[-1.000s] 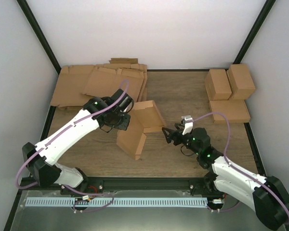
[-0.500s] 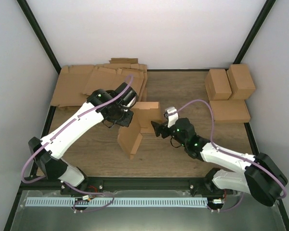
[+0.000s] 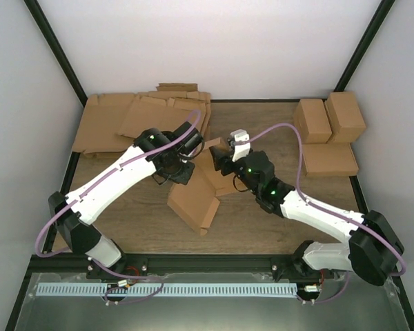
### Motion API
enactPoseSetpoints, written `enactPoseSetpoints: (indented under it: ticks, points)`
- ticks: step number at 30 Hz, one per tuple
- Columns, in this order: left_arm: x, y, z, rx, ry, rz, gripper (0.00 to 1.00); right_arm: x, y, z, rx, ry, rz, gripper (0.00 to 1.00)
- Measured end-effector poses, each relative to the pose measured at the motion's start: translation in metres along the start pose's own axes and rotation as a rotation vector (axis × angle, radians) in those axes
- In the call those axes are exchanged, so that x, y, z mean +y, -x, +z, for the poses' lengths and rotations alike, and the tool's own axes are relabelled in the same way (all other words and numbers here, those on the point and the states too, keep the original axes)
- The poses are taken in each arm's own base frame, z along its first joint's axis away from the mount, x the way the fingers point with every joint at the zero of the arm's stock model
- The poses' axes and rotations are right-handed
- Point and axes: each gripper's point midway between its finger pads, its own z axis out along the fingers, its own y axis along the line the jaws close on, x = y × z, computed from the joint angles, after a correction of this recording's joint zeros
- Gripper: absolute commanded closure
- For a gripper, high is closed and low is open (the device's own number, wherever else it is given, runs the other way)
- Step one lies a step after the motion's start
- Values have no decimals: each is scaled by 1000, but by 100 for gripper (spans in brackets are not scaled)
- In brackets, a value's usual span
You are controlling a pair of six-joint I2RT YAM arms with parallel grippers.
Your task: Fold the paper box
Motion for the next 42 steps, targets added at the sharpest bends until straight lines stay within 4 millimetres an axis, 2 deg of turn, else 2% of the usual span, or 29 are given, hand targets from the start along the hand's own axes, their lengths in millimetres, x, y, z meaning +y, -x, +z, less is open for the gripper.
enactPoseSetpoints:
  ticks: [3, 12, 17, 26, 29, 33, 37, 42]
  points:
    - [-1, 0, 0, -2, 10, 10, 96, 2, 4, 0, -1, 7, 14, 36]
    - [-3, -1, 4, -1, 55, 38, 96, 11, 18, 13, 52, 21, 73, 38]
    - [-7, -3, 4, 2, 90, 75, 96, 11, 11, 21, 108, 8, 93, 39]
    - [-19, 4, -13, -59, 116, 129, 96, -17, 1, 28, 183, -63, 196, 38]
    - [-19, 6, -16, -72, 130, 137, 96, -19, -3, 28, 201, -58, 226, 44]
    - [-14, 8, -18, -87, 160, 143, 95, -17, -3, 23, 203, -41, 247, 52]
    - [-11, 11, -25, -122, 165, 140, 95, -19, -10, 4, 185, -22, 256, 56]
    - [-16, 19, -29, -165, 134, 142, 95, -24, -37, -10, 217, -27, 255, 62]
